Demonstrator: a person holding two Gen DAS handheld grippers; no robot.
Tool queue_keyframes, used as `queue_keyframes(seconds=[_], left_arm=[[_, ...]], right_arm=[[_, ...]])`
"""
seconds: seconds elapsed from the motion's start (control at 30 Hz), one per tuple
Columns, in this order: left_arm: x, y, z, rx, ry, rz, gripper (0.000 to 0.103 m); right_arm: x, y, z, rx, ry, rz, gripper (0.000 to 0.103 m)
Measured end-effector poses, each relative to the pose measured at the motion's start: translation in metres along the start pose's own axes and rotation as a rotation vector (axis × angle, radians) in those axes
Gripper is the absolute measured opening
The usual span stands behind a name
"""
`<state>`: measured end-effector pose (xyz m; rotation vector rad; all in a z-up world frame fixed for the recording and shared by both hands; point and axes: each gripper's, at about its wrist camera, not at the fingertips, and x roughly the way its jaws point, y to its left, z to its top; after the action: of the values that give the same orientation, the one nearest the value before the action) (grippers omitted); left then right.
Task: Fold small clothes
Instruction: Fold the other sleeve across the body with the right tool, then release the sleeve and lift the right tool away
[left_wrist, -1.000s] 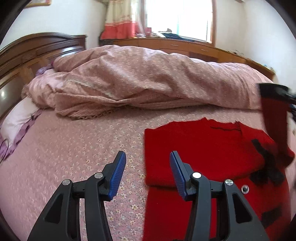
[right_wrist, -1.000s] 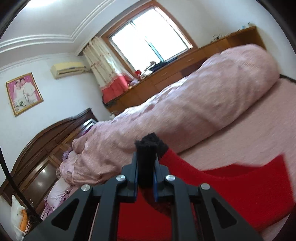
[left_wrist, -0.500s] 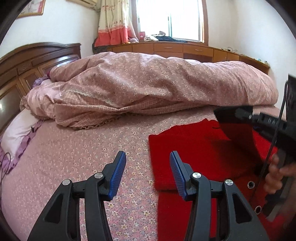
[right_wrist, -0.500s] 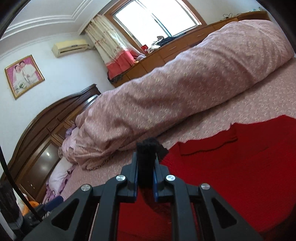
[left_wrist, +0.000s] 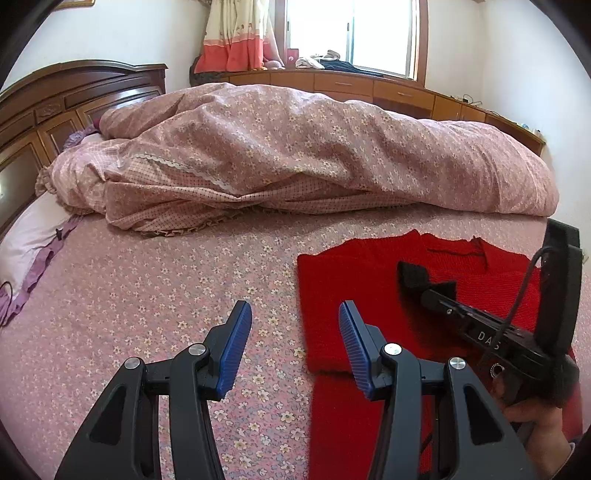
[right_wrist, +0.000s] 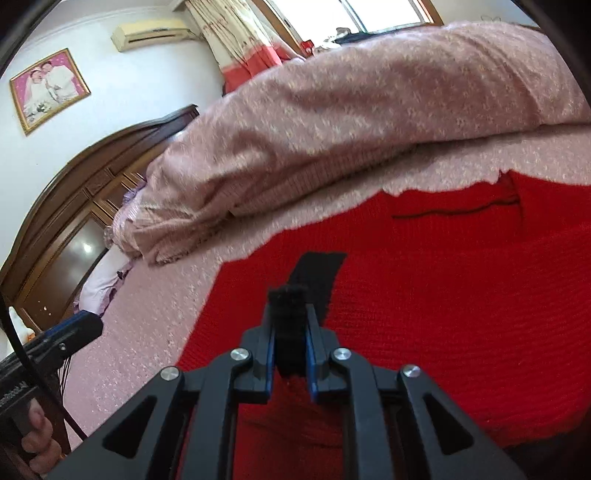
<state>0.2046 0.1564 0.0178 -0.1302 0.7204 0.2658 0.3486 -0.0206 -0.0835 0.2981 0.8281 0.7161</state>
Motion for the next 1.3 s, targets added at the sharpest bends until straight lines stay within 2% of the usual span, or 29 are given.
queue_keyframes(seconds=[0.2, 0.3, 0.47, 0.57, 0.63, 0.7, 0.8, 0.97, 1.2, 1.3], left_arm=[[0.001, -0.001, 0.0, 0.001, 0.006, -0.004, 0.043], [0.003, -0.002, -0.001, 0.0, 0.012, -0.006, 0.043], [0.003, -0.005, -0.003, 0.007, 0.008, -0.01, 0.043], [0.001, -0.007, -0.003, 0.019, 0.003, -0.02, 0.043], [-0.001, -0.009, -0.004, 0.033, -0.008, -0.01, 0.043], [0.0, -0.009, -0.005, 0.035, -0.005, -0.013, 0.043], [0.002, -0.008, -0.008, 0.027, 0.015, -0.051, 0.043], [-0.001, 0.005, -0.026, 0.048, 0.031, -0.146, 0.043], [-0.016, 0.034, -0.038, -0.04, 0.083, -0.271, 0.043], [-0.023, 0.041, -0.048, -0.063, 0.124, -0.309, 0.051]], right_arm=[[-0.005, -0.002, -0.001, 0.038, 0.019, 0.026, 0.029], [-0.017, 0.003, -0.003, 0.031, 0.023, 0.054, 0.029], [-0.033, 0.014, -0.006, -0.059, 0.042, 0.056, 0.029], [-0.042, 0.01, -0.008, -0.027, 0.057, 0.085, 0.029], [-0.05, 0.003, -0.008, -0.002, 0.058, 0.071, 0.042], [-0.061, -0.003, -0.007, -0.003, 0.056, 0.049, 0.05], [-0.083, -0.014, -0.012, -0.044, 0.06, 0.04, 0.057], [-0.138, -0.042, -0.033, -0.062, 0.072, -0.045, 0.058], [-0.235, -0.09, -0.069, 0.019, 0.022, -0.156, 0.064], [-0.271, -0.111, -0.087, 0.075, -0.008, -0.186, 0.07]])
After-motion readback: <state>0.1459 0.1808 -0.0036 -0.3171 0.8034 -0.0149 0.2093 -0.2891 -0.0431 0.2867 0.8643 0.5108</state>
